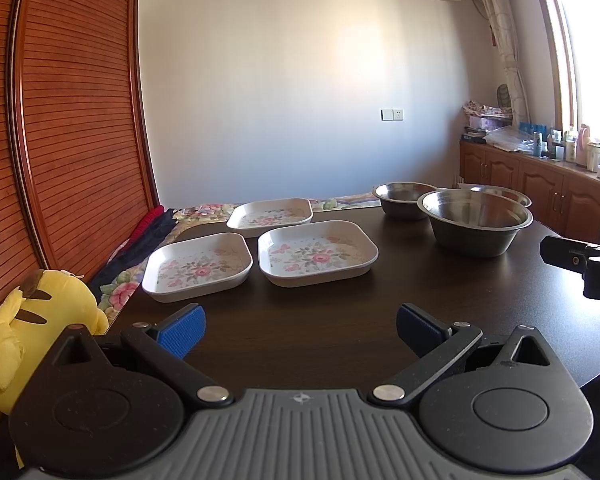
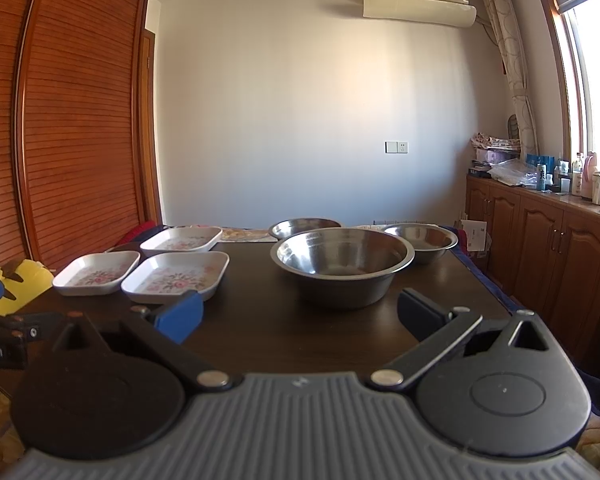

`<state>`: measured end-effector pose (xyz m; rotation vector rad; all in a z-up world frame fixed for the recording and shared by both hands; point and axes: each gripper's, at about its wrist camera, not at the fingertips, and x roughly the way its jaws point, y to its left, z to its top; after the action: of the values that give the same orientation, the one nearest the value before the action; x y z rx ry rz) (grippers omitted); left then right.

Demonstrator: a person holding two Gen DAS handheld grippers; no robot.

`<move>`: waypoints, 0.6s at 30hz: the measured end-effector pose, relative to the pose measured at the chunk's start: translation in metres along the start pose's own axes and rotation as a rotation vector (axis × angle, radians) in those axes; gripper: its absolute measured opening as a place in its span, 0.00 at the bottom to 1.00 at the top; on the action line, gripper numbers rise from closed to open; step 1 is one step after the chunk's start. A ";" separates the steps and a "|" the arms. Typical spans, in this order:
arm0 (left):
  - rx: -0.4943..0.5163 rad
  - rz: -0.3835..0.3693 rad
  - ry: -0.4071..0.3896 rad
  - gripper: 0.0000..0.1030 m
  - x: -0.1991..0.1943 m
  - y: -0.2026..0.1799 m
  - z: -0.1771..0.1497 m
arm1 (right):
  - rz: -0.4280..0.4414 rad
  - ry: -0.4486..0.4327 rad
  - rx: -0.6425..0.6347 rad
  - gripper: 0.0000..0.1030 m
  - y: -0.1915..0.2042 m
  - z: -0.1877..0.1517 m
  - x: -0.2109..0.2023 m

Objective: Organize plates and bowls

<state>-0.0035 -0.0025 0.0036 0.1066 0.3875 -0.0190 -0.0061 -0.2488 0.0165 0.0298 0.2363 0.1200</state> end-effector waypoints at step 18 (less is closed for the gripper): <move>-0.001 0.001 -0.001 1.00 0.000 0.000 0.000 | -0.001 -0.002 -0.004 1.00 0.001 0.000 -0.001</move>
<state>-0.0037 -0.0025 0.0035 0.1057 0.3865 -0.0174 -0.0073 -0.2481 0.0166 0.0259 0.2341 0.1197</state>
